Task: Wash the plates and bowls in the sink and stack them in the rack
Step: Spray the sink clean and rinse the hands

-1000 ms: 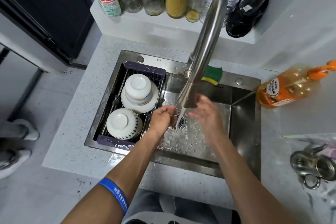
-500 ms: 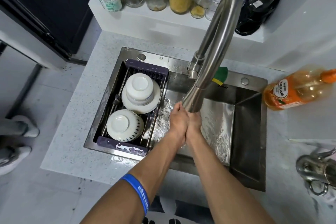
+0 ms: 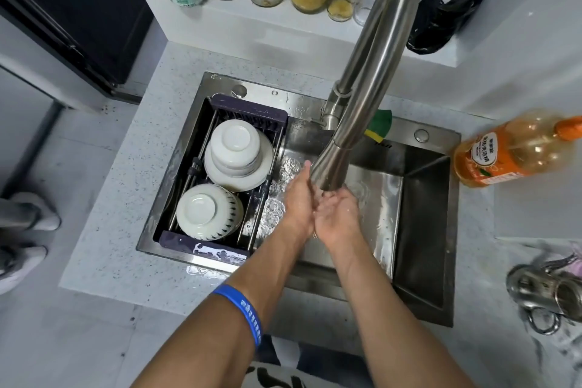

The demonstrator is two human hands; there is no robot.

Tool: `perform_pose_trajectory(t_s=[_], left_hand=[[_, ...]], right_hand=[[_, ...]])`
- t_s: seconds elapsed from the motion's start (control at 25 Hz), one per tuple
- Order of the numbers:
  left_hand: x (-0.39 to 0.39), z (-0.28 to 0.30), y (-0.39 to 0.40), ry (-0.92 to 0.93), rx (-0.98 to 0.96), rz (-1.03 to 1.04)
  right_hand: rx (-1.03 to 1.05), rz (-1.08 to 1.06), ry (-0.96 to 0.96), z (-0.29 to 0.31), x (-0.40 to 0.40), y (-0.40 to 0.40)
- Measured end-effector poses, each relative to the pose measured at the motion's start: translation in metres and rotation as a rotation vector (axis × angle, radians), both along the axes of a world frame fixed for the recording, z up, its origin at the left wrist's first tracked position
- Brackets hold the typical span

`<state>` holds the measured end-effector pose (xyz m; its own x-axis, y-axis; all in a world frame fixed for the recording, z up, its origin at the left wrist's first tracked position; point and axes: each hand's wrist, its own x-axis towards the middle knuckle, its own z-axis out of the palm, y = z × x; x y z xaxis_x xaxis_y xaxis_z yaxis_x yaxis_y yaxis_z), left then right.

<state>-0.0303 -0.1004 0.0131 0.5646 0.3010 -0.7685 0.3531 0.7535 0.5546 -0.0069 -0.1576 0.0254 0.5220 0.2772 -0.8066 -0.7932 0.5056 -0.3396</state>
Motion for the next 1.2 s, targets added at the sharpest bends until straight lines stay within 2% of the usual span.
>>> perform_pose_trajectory(t_s=[0.08, 0.2, 0.28, 0.44, 0.52, 0.64, 0.72, 0.8, 0.92, 1.08, 1.16, 1.2], left_hand=[[-0.008, -0.009, 0.009, 0.016, -0.111, -0.001], [-0.022, -0.008, 0.018, 0.081, 0.03, -0.048], [-0.029, -0.013, 0.018, 0.102, 0.034, -0.06], [-0.042, -0.011, 0.012, -0.022, -0.198, 0.123], [-0.043, -0.012, 0.011, -0.045, -0.084, 0.091], [-0.035, -0.014, 0.021, -0.002, 0.293, -0.023], [-0.029, -0.011, 0.024, -0.032, 0.353, -0.134], [-0.028, -0.007, 0.021, -0.035, 0.311, -0.26], [-0.029, -0.002, 0.011, -0.054, 0.255, -0.35], [-0.01, 0.008, 0.002, -0.053, 0.113, -0.13], [-0.002, 0.013, 0.003, -0.018, 0.035, -0.072], [-0.001, 0.014, 0.002, 0.016, 0.04, -0.082]], right_hand=[[0.022, 0.118, 0.025, -0.004, -0.003, 0.004], [-0.037, 0.225, 0.006, -0.009, 0.0, 0.007], [0.026, 0.176, 0.018, -0.015, -0.008, 0.003], [0.13, 0.047, 0.054, -0.018, -0.031, 0.002], [0.087, 0.119, 0.004, -0.016, -0.023, 0.007], [-0.022, 0.335, -0.111, -0.012, 0.002, 0.001], [-0.167, 0.478, -0.22, -0.009, 0.009, -0.009], [-0.191, 0.514, -0.229, -0.006, 0.003, -0.015], [-0.17, 0.407, -0.203, -0.009, -0.008, -0.023], [0.081, 0.064, -0.123, -0.007, -0.01, -0.026], [0.129, 0.033, -0.11, -0.005, -0.012, -0.021], [0.09, 0.086, -0.134, -0.004, -0.012, -0.017]])
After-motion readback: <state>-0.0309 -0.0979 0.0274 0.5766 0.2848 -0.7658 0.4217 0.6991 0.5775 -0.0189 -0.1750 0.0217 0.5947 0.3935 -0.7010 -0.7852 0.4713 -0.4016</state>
